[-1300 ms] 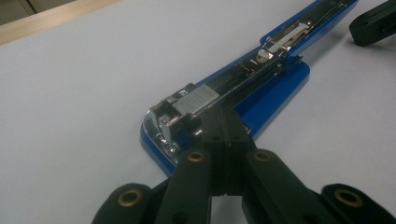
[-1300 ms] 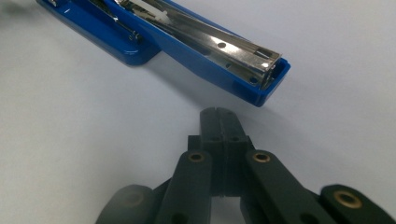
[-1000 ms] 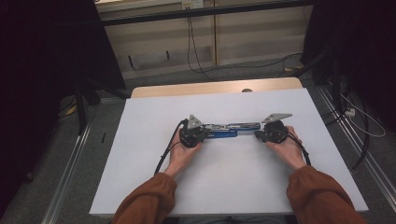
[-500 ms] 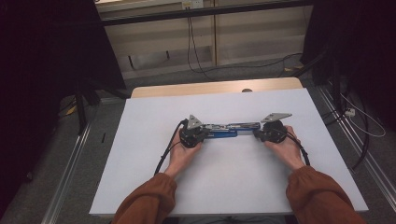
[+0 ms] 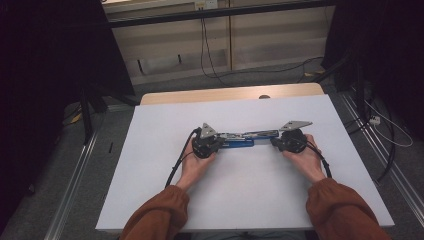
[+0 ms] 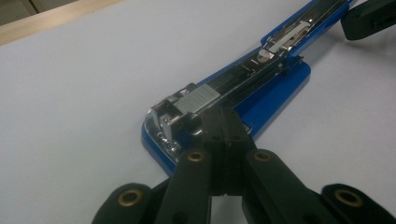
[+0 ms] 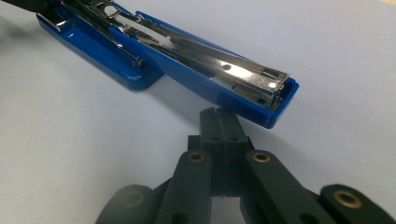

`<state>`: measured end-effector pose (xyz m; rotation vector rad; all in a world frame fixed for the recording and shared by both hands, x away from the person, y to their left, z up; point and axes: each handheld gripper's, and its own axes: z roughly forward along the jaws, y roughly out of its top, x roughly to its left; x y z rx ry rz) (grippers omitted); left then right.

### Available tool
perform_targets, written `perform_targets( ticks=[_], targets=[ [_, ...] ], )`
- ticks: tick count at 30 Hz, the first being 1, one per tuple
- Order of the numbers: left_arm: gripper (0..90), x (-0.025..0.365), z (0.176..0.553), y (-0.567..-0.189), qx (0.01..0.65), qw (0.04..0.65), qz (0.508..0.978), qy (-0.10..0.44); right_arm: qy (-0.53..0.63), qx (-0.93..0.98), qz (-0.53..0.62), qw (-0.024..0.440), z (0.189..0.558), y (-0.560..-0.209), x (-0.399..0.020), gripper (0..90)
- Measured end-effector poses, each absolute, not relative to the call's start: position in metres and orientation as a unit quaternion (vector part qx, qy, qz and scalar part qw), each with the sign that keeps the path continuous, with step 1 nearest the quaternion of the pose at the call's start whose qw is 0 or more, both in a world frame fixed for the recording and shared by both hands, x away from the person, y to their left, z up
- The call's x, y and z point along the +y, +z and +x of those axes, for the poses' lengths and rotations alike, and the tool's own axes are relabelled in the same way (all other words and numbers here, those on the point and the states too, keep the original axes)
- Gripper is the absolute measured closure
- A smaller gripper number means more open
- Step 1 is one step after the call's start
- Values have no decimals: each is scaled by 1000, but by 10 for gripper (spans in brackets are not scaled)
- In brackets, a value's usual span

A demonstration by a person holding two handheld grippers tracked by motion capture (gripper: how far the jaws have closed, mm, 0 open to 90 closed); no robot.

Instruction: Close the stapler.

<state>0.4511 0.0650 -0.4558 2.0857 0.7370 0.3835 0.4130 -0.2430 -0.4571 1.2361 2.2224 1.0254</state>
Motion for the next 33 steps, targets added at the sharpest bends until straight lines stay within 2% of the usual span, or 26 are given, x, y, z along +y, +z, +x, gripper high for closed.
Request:
perform_targets(
  ticks=[33],
  targets=[
    [900,66,451,-456,289,428,840,164,409,774,432,216,412,-448,-240,900]
  ],
)
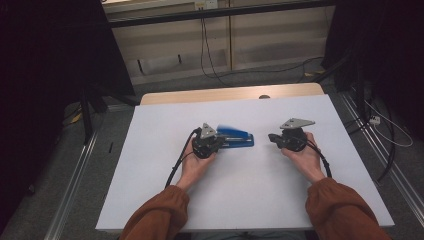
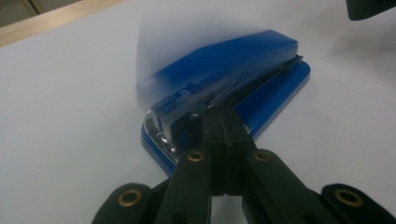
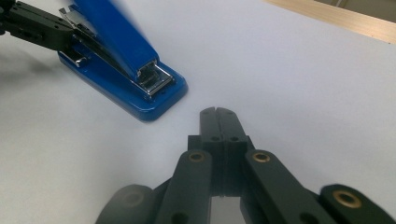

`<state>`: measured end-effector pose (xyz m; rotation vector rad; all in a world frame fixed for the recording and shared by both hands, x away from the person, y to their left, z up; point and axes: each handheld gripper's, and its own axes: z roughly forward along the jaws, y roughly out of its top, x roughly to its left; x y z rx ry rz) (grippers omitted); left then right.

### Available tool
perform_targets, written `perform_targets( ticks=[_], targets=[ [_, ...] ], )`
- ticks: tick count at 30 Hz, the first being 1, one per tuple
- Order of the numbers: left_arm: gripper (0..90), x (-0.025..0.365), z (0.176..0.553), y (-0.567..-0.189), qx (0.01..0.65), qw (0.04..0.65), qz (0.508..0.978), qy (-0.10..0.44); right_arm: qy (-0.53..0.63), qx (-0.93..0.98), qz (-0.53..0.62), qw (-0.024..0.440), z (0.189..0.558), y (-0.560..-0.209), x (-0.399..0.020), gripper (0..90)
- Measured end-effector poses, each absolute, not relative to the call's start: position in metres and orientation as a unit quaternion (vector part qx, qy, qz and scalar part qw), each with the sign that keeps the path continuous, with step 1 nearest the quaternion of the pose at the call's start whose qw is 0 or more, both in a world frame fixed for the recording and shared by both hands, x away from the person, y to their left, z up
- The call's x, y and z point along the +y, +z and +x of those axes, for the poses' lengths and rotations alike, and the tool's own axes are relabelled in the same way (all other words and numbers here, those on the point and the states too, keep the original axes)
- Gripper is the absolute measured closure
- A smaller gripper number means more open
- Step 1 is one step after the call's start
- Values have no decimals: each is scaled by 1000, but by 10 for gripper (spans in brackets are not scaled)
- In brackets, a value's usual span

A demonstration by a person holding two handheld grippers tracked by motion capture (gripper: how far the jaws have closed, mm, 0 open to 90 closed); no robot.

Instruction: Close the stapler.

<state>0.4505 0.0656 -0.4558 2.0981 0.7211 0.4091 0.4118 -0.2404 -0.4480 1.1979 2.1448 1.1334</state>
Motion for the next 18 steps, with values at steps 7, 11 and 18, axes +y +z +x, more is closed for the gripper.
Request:
perform_targets(
  ticks=[7,11,18],
  targets=[
    [900,66,450,-457,295,437,836,155,434,765,427,211,412,-448,-238,900],
    [899,67,451,-457,299,442,832,150,445,759,429,205,412,-450,-239,900],
    [852,65,450,-455,293,443,835,145,467,749,422,210,410,-447,-238,881]
  ],
)
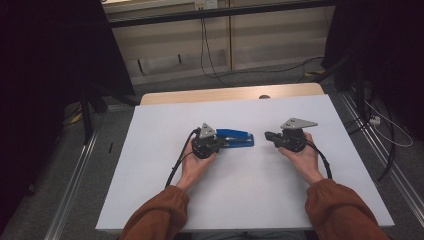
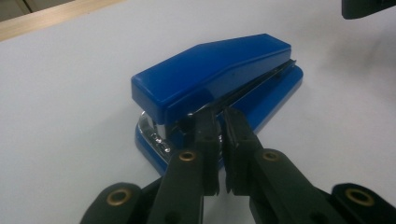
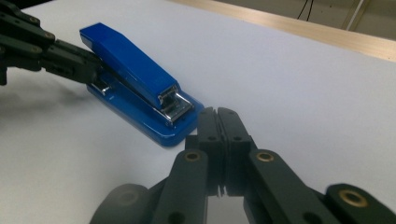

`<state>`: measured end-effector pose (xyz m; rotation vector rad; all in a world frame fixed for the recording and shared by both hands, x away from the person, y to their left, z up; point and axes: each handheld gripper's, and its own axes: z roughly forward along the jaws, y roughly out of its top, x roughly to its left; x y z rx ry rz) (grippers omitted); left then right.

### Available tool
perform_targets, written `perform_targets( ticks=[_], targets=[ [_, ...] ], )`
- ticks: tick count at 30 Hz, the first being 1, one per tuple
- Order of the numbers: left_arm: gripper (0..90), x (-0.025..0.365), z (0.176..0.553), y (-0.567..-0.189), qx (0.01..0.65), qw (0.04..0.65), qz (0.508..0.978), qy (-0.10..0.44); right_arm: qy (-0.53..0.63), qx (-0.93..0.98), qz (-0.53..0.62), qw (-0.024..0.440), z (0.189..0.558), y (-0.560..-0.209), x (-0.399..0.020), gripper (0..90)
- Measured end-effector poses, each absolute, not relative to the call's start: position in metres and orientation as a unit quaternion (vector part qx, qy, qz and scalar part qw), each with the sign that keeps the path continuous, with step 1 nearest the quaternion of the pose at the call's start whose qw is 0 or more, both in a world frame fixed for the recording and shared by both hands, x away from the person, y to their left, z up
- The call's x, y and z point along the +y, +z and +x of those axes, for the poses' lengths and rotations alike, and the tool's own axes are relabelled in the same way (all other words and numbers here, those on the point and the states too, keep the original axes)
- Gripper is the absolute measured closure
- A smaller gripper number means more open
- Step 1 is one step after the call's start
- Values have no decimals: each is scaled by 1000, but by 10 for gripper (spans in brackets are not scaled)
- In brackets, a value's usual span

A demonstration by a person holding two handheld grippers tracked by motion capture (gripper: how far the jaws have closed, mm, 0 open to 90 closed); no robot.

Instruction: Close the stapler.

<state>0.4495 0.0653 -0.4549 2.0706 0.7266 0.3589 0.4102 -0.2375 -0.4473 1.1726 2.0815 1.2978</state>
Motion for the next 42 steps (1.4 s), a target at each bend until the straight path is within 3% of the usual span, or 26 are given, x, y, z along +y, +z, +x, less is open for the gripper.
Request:
perform_targets(
  ticks=[9,15,22,26,32,36,42],
  targets=[
    [801,65,442,-449,301,457,827,130,477,745,424,193,409,-450,-239,737],
    [727,73,438,-446,298,462,825,134,483,740,426,192,408,-448,-240,560],
    [535,81,435,-444,314,467,814,145,488,729,438,196,408,-448,-236,229],
    [357,85,435,-442,334,455,810,158,488,721,445,209,408,-448,-234,109],
    [100,87,432,-440,323,443,818,174,496,703,460,221,405,-447,-235,31],
    [31,91,430,-435,314,460,811,180,498,702,459,218,402,-444,-234,33],
    [35,97,423,-430,310,478,804,171,506,696,458,222,395,-438,-235,35]
  ],
)
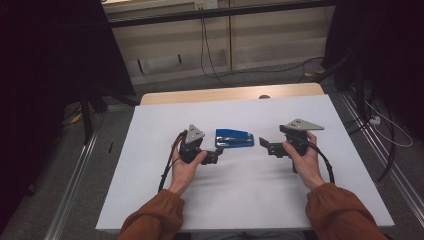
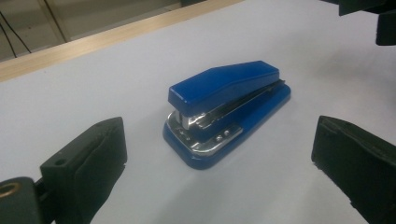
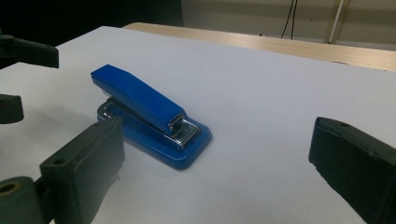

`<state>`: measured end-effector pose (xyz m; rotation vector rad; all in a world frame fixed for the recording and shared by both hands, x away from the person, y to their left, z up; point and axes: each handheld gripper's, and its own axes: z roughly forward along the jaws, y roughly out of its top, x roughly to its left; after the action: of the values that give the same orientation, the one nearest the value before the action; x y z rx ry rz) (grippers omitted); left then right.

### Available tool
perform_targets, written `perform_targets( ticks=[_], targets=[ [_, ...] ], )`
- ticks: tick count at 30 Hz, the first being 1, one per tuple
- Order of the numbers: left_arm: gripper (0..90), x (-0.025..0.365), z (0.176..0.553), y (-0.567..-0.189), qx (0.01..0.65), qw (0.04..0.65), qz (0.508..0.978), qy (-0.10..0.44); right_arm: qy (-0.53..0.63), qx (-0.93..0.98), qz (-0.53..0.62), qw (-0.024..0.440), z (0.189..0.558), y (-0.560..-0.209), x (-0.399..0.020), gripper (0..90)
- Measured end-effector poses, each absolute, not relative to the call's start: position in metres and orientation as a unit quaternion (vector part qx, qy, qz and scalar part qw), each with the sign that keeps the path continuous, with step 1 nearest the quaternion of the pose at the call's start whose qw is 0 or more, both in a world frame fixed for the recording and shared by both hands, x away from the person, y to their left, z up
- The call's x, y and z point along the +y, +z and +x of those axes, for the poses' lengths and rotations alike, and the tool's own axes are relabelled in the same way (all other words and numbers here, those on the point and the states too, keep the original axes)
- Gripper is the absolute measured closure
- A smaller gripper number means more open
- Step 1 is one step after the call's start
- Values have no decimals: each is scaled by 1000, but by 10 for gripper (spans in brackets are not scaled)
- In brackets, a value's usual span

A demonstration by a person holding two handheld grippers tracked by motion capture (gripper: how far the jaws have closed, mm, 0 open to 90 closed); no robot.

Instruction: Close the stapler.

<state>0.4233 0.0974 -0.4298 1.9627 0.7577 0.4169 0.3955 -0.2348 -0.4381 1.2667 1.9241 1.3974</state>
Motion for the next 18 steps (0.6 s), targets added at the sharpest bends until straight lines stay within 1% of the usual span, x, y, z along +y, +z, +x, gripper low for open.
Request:
perform_targets(
  ticks=[2,3,7,11,18],
  targets=[
    [36,100,421,-428,313,478,801,177,511,695,452,228,392,-438,-236,48],
    [36,101,419,-427,316,475,799,189,510,696,449,231,390,-437,-237,56],
    [40,110,412,-422,312,484,790,210,507,693,449,247,382,-437,-238,57],
    [40,119,405,-418,317,496,781,210,505,688,450,262,372,-434,-240,46],
    [39,139,396,-418,334,494,777,202,505,687,451,263,363,-435,-241,37]
  ],
)
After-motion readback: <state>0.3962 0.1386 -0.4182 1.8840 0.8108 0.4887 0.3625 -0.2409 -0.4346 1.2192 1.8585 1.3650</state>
